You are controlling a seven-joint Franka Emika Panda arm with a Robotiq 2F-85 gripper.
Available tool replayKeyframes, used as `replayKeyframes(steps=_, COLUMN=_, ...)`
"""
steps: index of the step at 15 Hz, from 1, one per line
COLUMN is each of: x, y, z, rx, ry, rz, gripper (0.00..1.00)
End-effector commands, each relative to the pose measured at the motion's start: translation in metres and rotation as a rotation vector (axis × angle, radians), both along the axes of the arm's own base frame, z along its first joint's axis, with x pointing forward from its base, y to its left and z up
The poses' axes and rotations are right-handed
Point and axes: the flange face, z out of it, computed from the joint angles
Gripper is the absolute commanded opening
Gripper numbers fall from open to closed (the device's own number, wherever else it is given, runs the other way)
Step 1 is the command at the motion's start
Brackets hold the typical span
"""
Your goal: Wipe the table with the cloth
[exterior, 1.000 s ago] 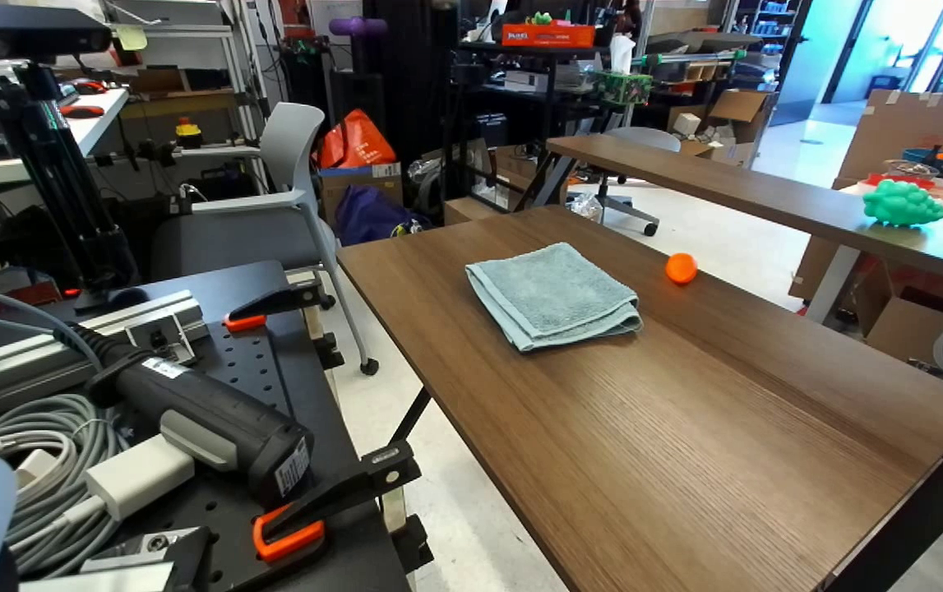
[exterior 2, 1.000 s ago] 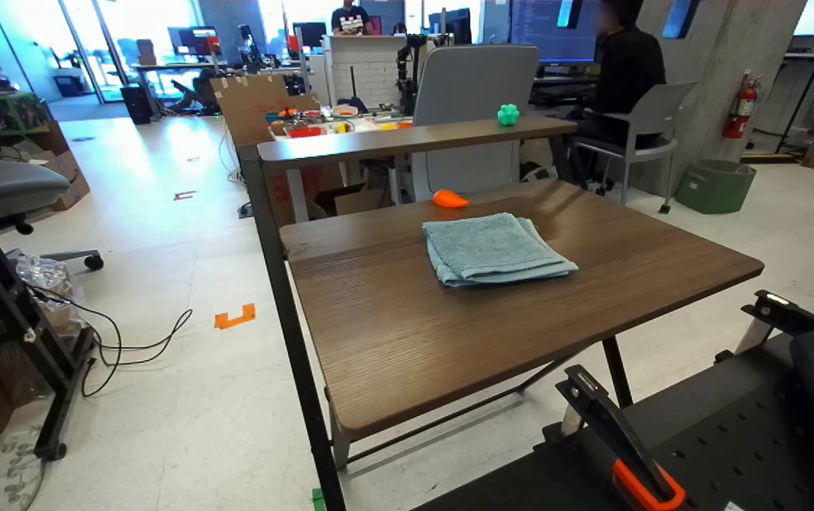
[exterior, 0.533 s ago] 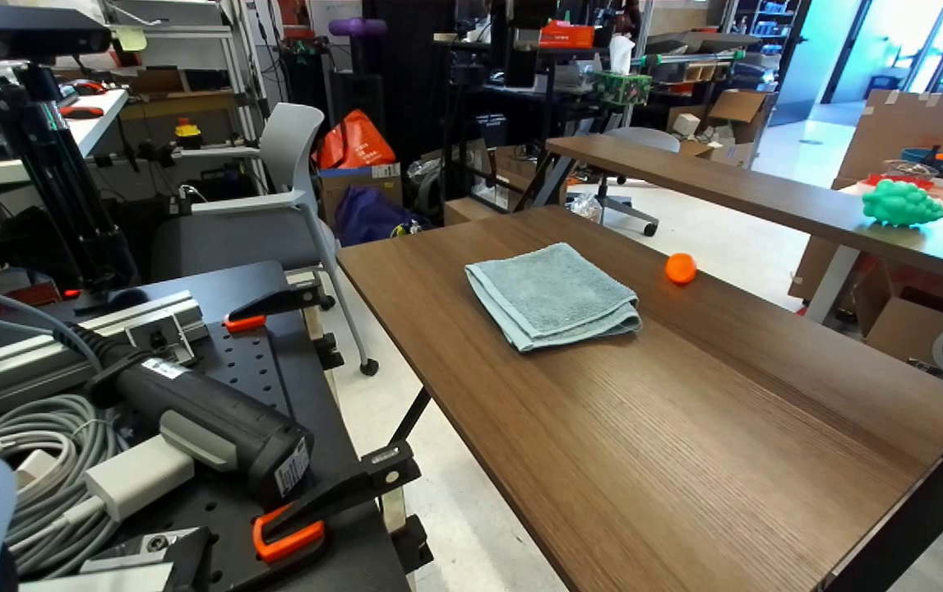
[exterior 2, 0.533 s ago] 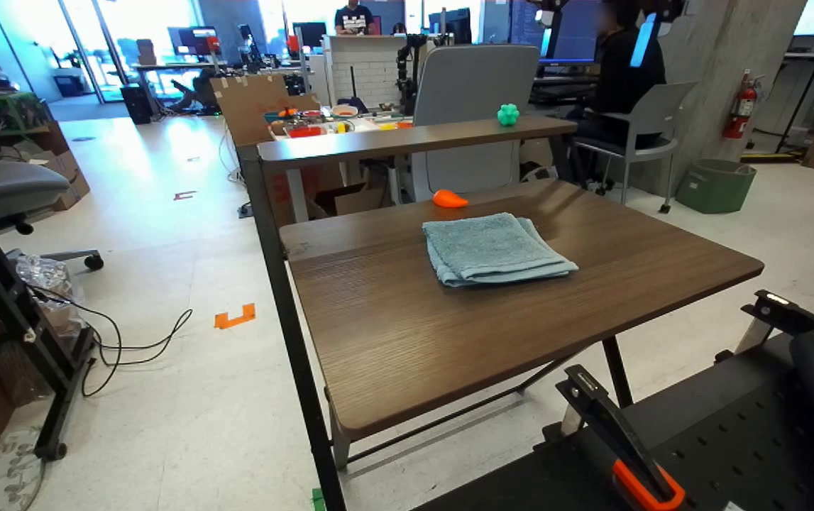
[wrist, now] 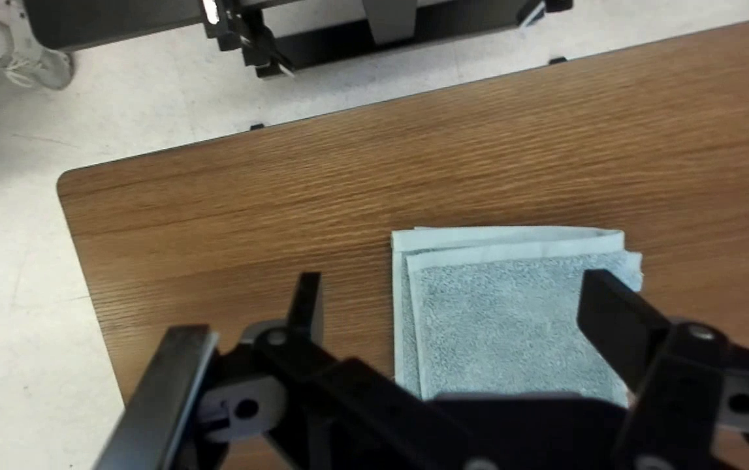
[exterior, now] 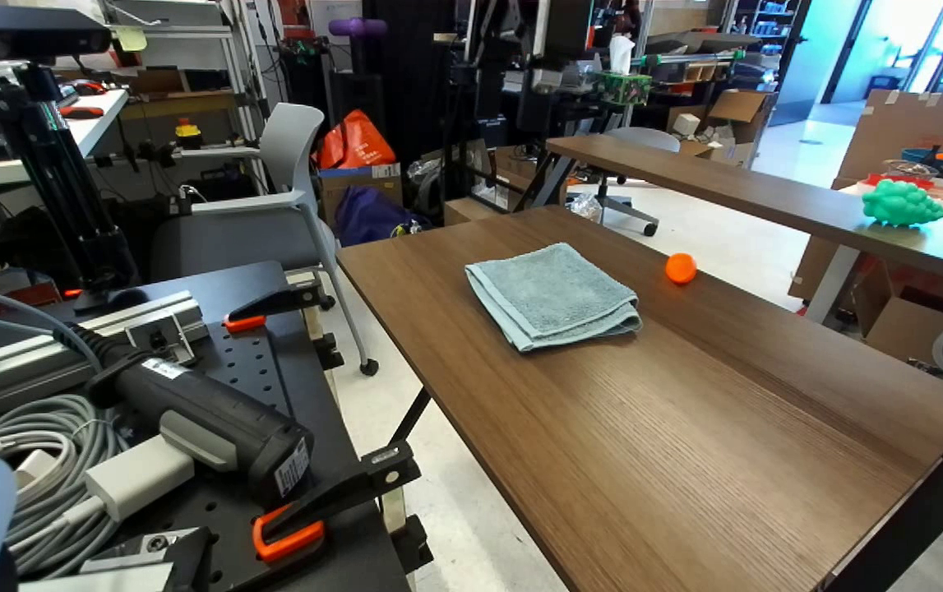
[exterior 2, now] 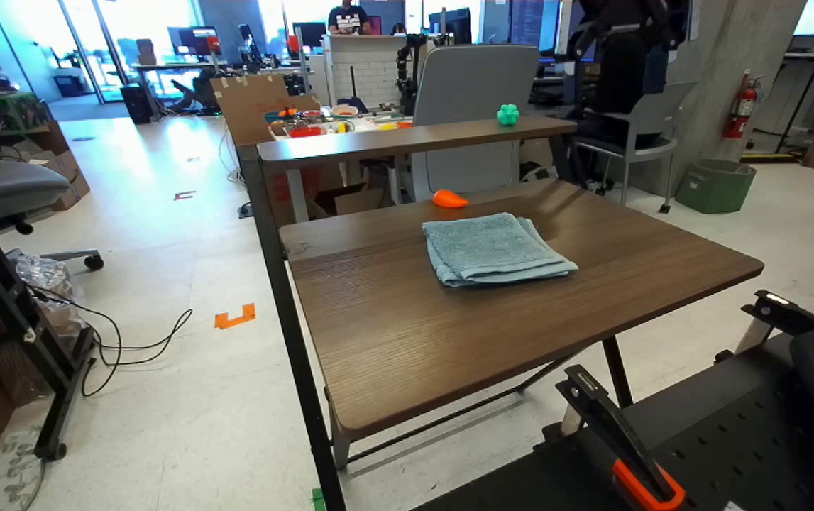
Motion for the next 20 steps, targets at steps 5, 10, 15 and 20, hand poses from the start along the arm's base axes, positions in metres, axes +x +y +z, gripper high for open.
replayKeyframes(steps=5, x=0.018, y=0.001, z=-0.029, rx=-0.035, ry=0.07, rz=0.037, gripper=1.0)
replayKeyframes(steps=10, x=0.027, y=-0.001, z=-0.045, rx=-0.031, ry=0.043, rz=-0.007, gripper=1.0)
replayKeyframes(steps=15, x=0.041, y=0.0, z=-0.086, rx=-0.028, ry=-0.058, rz=-0.062, gripper=1.0)
replayKeyframes(steps=20, x=0.037, y=-0.001, z=-0.101, rx=-0.024, ry=-0.027, rz=-0.044, gripper=1.0)
